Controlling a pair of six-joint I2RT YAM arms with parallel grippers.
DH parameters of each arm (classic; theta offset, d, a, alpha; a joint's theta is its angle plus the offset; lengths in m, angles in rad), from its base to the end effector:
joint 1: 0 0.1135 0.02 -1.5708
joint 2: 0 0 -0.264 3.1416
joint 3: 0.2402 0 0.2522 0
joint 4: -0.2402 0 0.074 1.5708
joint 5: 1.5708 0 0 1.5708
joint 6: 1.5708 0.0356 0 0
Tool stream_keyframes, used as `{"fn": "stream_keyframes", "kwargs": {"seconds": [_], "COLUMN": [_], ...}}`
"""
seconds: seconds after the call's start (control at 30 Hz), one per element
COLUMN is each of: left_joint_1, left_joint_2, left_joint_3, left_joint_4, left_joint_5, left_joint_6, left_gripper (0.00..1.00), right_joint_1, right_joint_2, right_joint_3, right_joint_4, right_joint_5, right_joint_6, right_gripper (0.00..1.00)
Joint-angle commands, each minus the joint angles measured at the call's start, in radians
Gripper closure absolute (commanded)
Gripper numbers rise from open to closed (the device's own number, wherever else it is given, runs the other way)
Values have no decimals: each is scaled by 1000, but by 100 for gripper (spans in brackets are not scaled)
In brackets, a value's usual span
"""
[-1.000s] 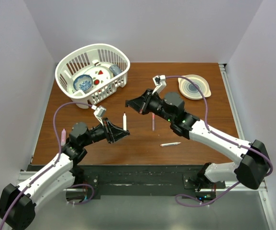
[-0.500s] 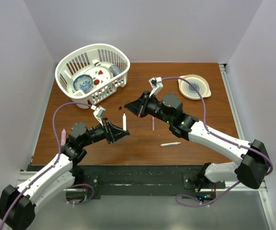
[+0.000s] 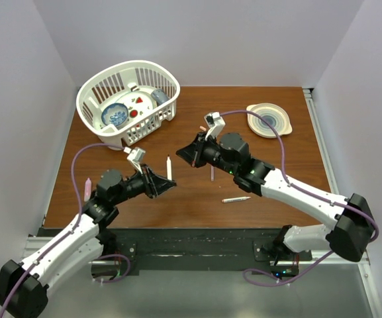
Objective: Insert the pens into the pen caps
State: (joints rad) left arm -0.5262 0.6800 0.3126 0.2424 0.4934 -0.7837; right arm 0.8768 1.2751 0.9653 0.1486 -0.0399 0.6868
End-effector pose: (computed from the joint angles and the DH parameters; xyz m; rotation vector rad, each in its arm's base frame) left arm 0.1380 -0.0997 0.2344 0.1694 1.8793 -1.3577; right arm 0.1926 0.2337 0.3309 -0.2105 1.8724 1.1556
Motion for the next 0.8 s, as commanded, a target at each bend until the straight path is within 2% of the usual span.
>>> {"fn": "stream_keyframes", "kwargs": {"seconds": [0.0,0.07,0.1,0.2,0.3,0.33,0.37,0.43,0.63,0.77], "left_joint_1": [-1,6,12,55,69,69,69,69,69,69], "left_joint_2": [32,68,81,112,99,90,66,47,26,13], "left_joint_3": [123,201,244,293,280,269,257,226,194,161], "left_joint_4": [-359,-460,-547,-643,-571,-540,-505,-418,-295,-206], "left_joint_5": [-310,-472,-527,-647,-557,-461,-413,-289,-51,30], "left_joint_6": [63,64,49,29,85,101,110,127,152,126], "left_gripper": [100,100,100,100,100,100,100,100,100,100], "right_joint_1": [2,2,2,2,2,2,1,2,1,2], "right_joint_2": [-45,-52,-62,-62,-56,-53,-48,-36,42,122], "right_joint_3": [69,70,67,65,52,41,35,15,21,46], "right_joint_4": [-99,-145,-146,-201,-164,-123,-103,-37,91,153], "right_joint_5": [115,164,185,213,125,82,27,-17,-104,-169], "right_joint_6": [-12,-12,-12,-15,-33,-35,-24,0,77,128], "right_gripper": [98,91,88,74,59,57,51,46,43,47]}}
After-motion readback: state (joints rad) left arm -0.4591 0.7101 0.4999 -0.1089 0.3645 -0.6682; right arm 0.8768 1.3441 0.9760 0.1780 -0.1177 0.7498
